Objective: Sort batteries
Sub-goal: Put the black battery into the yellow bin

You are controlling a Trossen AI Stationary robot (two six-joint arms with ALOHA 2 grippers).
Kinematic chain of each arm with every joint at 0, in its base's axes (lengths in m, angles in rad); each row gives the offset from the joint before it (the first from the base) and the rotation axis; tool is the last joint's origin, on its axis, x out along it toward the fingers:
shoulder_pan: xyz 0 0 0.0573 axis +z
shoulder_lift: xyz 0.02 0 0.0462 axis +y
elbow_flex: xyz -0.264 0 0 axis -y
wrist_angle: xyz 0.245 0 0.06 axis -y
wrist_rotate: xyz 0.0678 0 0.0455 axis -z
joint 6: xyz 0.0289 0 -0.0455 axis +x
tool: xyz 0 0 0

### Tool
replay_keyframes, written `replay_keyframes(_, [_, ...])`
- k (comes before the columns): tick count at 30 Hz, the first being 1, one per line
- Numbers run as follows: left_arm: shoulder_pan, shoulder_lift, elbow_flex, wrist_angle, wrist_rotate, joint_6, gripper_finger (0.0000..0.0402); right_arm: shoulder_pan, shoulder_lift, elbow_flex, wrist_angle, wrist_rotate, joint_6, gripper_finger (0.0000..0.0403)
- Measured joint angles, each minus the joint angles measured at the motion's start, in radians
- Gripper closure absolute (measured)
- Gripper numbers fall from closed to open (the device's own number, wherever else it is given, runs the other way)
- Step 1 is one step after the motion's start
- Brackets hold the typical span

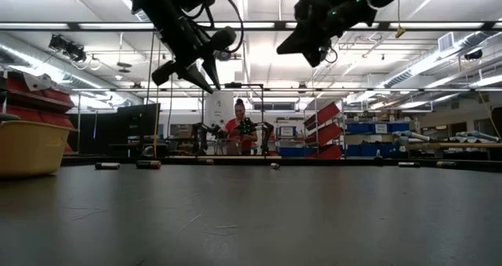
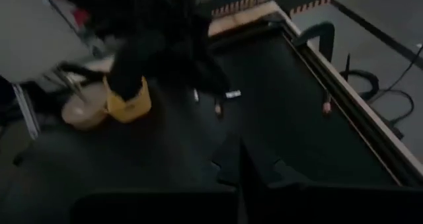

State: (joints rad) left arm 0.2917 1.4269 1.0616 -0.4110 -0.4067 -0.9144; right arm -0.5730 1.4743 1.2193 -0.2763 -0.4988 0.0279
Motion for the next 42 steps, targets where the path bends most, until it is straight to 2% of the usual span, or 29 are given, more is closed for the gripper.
replay_keyframes(3, [0.052, 0.000, 0.000, -0.003, 0.046, 0.021, 0.0303, -0.005, 0.042, 0.062, -0.094, 0.000, -0.011, 0.0397])
replay_keyframes(6, [0.113, 0.000, 0.001, -0.049, 0.156, 0.073, 0.0303, -0.004, 0.060, 0.090, -0.096, 0.000, -0.042, 0.0394])
replay_keyframes(8, [0.153, -0.001, 0.001, -0.136, 0.195, 0.095, 0.0303, -0.004, 0.081, 0.092, -0.057, 0.020, -0.052, 0.0393])
replay_keyframes(12, [0.210, 0.000, 0.000, -0.305, 0.245, 0.148, 0.0300, -0.017, 0.097, 0.091, 0.028, 0.057, 0.105, 0.0395])
replay_keyframes(15, [0.220, -0.001, 0.000, -0.373, 0.231, 0.197, 0.0291, -0.027, 0.103, 0.092, 0.088, 0.114, 0.133, 0.0396])
replay_keyframes(18, [0.232, 0.000, 0.000, -0.324, 0.204, 0.251, 0.0281, -0.039, 0.109, 0.090, 0.088, 0.119, 0.195, 0.0395])
replay_keyframes(24, [0.321, 0.042, 0.001, -0.051, 0.211, 0.282, 0.0277, -0.044, 0.106, 0.091, 0.112, 0.134, 0.260, 0.0396])
replay_keyframes(29, [0.388, 0.135, 0.011, 0.107, 0.280, 0.391, 0.0275, -0.037, 0.083, 0.091, 0.113, 0.132, 0.277, 0.0399])
replay_keyframes(35, [0.451, 0.271, 0.161, 0.029, 0.430, 0.496, 0.0235, -0.044, 0.066, 0.091, 0.089, 0.113, 0.260, 0.0397])
replay_keyframes(39, [0.470, 0.385, 0.328, -0.162, 0.431, 0.564, 0.0197, -0.046, 0.064, 0.091, 0.087, 0.110, 0.244, 0.0399])
replay_keyframes(42, [0.477, 0.484, 0.458, -0.334, 0.419, 0.559, 0.0189, -0.046, 0.064, 0.091, 0.087, 0.109, 0.230, 0.0401])
